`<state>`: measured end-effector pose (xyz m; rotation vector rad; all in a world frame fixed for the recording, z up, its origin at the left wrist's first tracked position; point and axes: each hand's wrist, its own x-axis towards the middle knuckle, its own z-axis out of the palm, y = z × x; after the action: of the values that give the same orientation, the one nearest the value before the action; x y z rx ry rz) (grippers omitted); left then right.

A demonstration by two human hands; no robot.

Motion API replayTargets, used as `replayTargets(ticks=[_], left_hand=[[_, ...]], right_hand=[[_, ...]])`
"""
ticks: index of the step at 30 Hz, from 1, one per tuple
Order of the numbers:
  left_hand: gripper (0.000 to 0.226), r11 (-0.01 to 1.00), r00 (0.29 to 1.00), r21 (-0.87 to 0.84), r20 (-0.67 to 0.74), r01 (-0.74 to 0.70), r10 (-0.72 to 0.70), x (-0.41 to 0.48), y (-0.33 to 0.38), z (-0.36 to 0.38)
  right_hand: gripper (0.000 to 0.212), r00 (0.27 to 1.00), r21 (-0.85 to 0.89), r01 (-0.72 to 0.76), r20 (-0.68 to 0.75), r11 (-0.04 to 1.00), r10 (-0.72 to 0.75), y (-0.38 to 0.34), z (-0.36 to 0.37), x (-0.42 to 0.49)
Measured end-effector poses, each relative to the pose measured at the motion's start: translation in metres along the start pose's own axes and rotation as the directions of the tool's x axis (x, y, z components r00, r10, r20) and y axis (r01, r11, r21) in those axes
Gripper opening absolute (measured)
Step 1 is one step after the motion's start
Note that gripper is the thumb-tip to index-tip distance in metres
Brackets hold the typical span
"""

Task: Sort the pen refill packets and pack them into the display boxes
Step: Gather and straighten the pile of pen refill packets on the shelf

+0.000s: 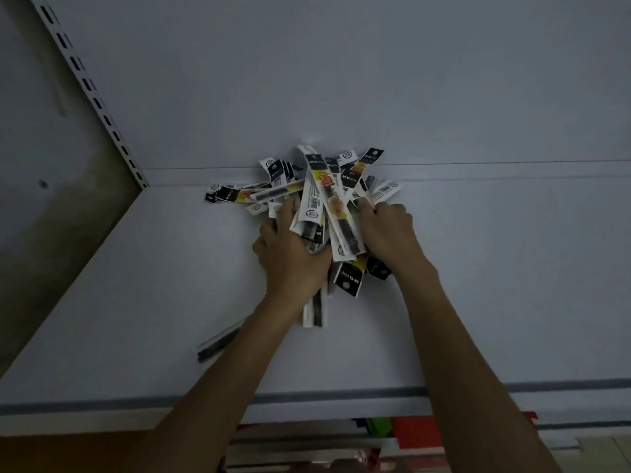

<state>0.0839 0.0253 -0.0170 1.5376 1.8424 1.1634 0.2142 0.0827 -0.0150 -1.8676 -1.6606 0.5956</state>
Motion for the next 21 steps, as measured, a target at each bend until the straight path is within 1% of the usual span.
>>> replayTargets(ticks=[2,3,4,5,6,8,9,11,13,15,16,18,19,21], left_hand=[[0.104,0.999,0.997,-0.026,0.056,0.048,-0.046,-0.002,0.003,-0.008],[0.111,0.997,0.995,-0.039,0.075,0.074,-0.071,-0.003,0.001,-0.014],[0.115,0.992,0.993,-0.074,0.079,0.098,-0.092,-0.003,-0.002,-0.022],[0.113,0.983,0.991,-0.136,0.073,0.125,-0.116,-0.002,-0.004,-0.029],[0.106,0.964,0.988,-0.216,0.068,0.153,-0.141,-0.001,-0.005,-0.034],[0.09,0.924,0.978,-0.32,0.074,0.209,-0.196,0.004,-0.003,-0.034],[0.087,0.914,0.972,-0.329,0.09,0.236,-0.219,0.007,0.0,-0.03],[0.095,0.904,0.958,-0.32,0.14,0.283,-0.25,0.011,0.01,-0.022],[0.105,0.905,0.952,-0.303,0.154,0.299,-0.263,0.011,0.018,-0.016],[0.107,0.901,0.951,-0.312,0.168,0.301,-0.259,0.015,0.02,-0.012],[0.101,0.901,0.955,-0.328,0.18,0.284,-0.236,0.015,0.022,-0.011],[0.079,0.889,0.967,-0.393,0.188,0.236,-0.174,0.015,0.024,-0.01],[0.072,0.871,0.967,-0.433,0.192,0.234,-0.165,0.017,0.023,-0.009],[0.071,0.829,0.965,-0.501,0.203,0.248,-0.166,0.02,0.022,-0.01]], right_hand=[[0.055,1.0,0.11,0.01,-0.008,0.994,-0.009,0.001,-0.008,-0.013],[0.055,0.998,0.14,0.012,-0.056,0.99,-0.004,0.004,-0.014,-0.018],[0.057,0.993,0.149,-0.014,-0.114,0.989,0.031,0.009,-0.02,-0.022],[0.06,0.985,0.147,-0.061,-0.148,0.987,0.083,0.013,-0.024,-0.024],[0.064,0.98,0.141,-0.119,-0.143,0.983,0.139,0.016,-0.028,-0.025],[0.071,0.982,0.133,-0.181,-0.038,0.974,0.187,0.013,-0.028,-0.019],[0.074,0.984,0.172,-0.18,0.014,0.969,0.18,0.009,-0.025,-0.016],[0.082,0.987,0.243,-0.153,0.086,0.958,0.136,-0.005,-0.02,-0.014],[0.088,0.987,0.237,-0.131,0.126,0.963,0.103,-0.016,-0.011,-0.014],[0.1,0.985,0.216,-0.121,0.146,0.969,0.09,-0.024,-0.005,-0.016],[0.108,0.985,0.218,-0.122,0.145,0.968,0.091,-0.027,-0.004,-0.016],[0.116,0.985,0.269,-0.131,0.146,0.954,0.094,-0.031,-0.003,-0.014],[0.112,0.986,0.309,-0.127,0.142,0.943,0.087,-0.032,-0.003,-0.014],[0.101,0.99,0.381,-0.108,0.123,0.918,0.065,-0.032,-0.003,-0.014]])
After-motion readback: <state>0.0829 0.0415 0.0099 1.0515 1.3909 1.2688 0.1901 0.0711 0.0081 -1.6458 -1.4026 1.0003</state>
